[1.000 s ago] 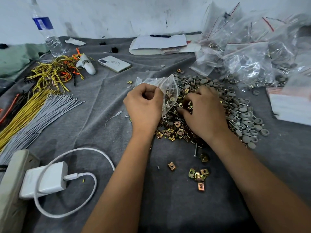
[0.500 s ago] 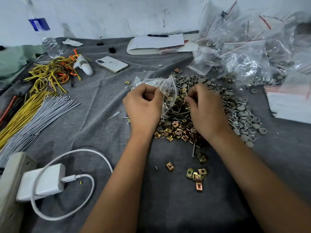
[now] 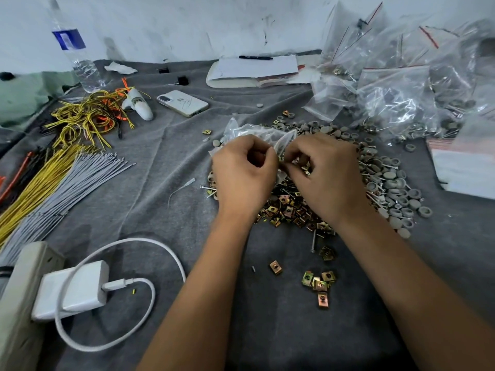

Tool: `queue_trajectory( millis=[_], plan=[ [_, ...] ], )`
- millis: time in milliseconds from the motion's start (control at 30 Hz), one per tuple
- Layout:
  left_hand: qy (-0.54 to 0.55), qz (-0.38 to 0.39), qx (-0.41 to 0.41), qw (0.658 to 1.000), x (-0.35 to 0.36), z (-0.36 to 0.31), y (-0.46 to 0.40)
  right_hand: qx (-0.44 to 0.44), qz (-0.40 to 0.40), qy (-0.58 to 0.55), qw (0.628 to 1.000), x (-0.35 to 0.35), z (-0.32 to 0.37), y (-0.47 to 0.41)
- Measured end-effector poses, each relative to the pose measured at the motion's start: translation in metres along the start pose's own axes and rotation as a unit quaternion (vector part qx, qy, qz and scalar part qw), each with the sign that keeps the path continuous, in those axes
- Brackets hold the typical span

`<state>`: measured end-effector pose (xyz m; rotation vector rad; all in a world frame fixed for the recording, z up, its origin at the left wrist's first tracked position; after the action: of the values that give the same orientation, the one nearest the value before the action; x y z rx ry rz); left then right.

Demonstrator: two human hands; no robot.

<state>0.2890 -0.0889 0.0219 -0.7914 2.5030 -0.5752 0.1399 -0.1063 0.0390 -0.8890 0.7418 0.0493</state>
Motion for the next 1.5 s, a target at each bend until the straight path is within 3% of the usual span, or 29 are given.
queue_trajectory(
  millis=[100,167,267,400,567,667,733,767,833,933,1033,1100,1200,1300,1500],
  plan=[
    [-0.026,0.001,0.019,0.999,-0.001,-0.001,0.000,-0.022,-0.005,-0.012,1.000,-0.001,-0.001,-0.001],
    [-0.039,0.007,0.030,0.999,-0.003,-0.002,-0.002,-0.032,-0.056,-0.020,0.998,-0.009,-0.002,0.000],
    [-0.065,0.086,0.038,0.993,-0.003,-0.005,-0.005,-0.021,-0.103,-0.015,0.994,-0.021,-0.004,0.000],
    [-0.047,0.211,0.032,0.976,-0.008,-0.020,-0.010,-0.021,0.029,-0.085,0.996,-0.024,-0.006,-0.001],
    [0.028,0.321,0.028,0.946,-0.028,-0.075,-0.033,0.035,0.147,-0.247,0.957,-0.038,-0.006,-0.009],
    [0.067,0.313,0.035,0.947,-0.040,-0.107,-0.054,0.075,0.146,-0.273,0.948,-0.045,-0.004,-0.020],
    [0.083,0.255,0.041,0.963,-0.043,-0.114,-0.070,0.103,0.093,-0.334,0.932,-0.048,-0.005,-0.024],
    [0.106,0.213,0.024,0.971,-0.042,-0.110,-0.076,0.135,0.071,-0.369,0.917,-0.046,-0.008,-0.024],
    [0.182,0.146,-0.090,0.968,-0.031,-0.090,-0.076,0.205,0.056,-0.405,0.889,-0.036,-0.015,-0.018],
    [0.291,0.157,-0.269,0.904,-0.004,-0.046,-0.046,0.303,0.047,-0.423,0.853,-0.020,-0.030,-0.004],
    [0.309,0.247,-0.307,0.866,0.018,-0.013,-0.006,0.354,0.017,-0.417,0.837,-0.012,-0.045,0.003],
    [0.284,0.278,-0.273,0.876,0.022,-0.005,0.005,0.380,0.006,-0.417,0.825,-0.011,-0.053,0.004],
    [0.246,0.275,-0.226,0.902,0.019,0.002,0.001,0.375,-0.014,-0.347,0.860,-0.014,-0.063,0.004],
    [0.233,0.284,-0.222,0.903,0.017,0.004,0.002,0.339,-0.019,-0.264,0.903,-0.018,-0.066,0.005],
    [0.267,0.316,-0.207,0.887,0.024,0.004,0.009,0.325,-0.052,-0.268,0.905,-0.017,-0.068,0.010]
  ],
)
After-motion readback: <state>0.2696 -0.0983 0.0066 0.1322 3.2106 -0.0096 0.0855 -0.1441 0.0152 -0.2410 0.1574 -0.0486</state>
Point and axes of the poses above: each hand's wrist, its own y-axis away from the middle knuckle, its own x-axis out of the palm, z = x × y, the point moved 4 cm from there along -y, towards the middle knuckle
